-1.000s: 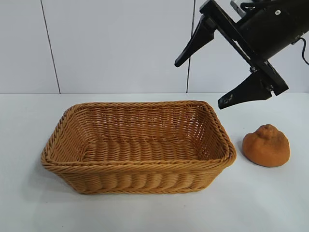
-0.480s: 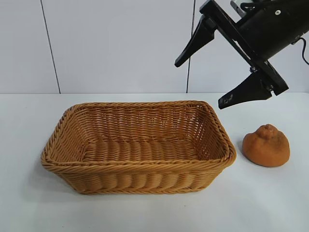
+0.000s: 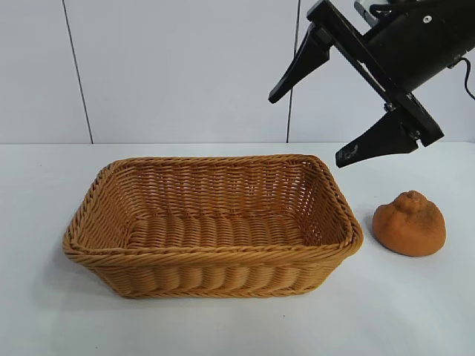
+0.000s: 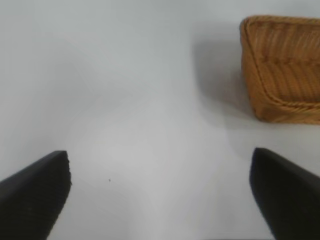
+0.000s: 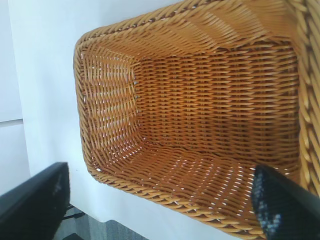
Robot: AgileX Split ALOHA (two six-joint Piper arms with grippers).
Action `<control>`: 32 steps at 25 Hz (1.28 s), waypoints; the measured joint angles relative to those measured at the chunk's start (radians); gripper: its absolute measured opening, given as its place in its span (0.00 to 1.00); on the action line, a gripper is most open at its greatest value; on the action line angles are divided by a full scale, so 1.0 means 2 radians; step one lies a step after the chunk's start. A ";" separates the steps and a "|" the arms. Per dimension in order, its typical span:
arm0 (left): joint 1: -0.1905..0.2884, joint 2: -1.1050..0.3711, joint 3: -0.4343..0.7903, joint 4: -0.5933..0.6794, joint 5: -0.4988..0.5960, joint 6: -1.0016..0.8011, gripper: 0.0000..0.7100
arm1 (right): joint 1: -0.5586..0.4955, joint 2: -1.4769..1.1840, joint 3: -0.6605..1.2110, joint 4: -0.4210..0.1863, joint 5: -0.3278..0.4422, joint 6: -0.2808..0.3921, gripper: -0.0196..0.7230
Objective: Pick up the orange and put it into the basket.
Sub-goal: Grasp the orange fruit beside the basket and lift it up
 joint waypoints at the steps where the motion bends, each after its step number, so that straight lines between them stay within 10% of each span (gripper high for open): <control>1: 0.000 -0.004 0.000 0.000 0.002 0.000 0.98 | 0.000 0.000 -0.003 -0.005 0.002 0.000 0.94; 5: 0.000 -0.005 0.000 0.000 0.002 0.000 0.98 | 0.000 0.000 -0.037 -0.071 0.036 0.019 0.94; 11: 0.000 -0.005 0.000 0.000 0.002 0.000 0.98 | 0.000 0.000 -0.095 -0.287 0.105 0.130 0.94; 14: 0.000 -0.005 0.000 0.000 0.002 0.000 0.98 | 0.000 0.000 -0.103 -0.349 0.130 0.152 0.94; 32: 0.000 -0.005 0.000 0.000 0.001 0.000 0.98 | -0.081 0.097 -0.107 -0.346 0.082 0.096 0.94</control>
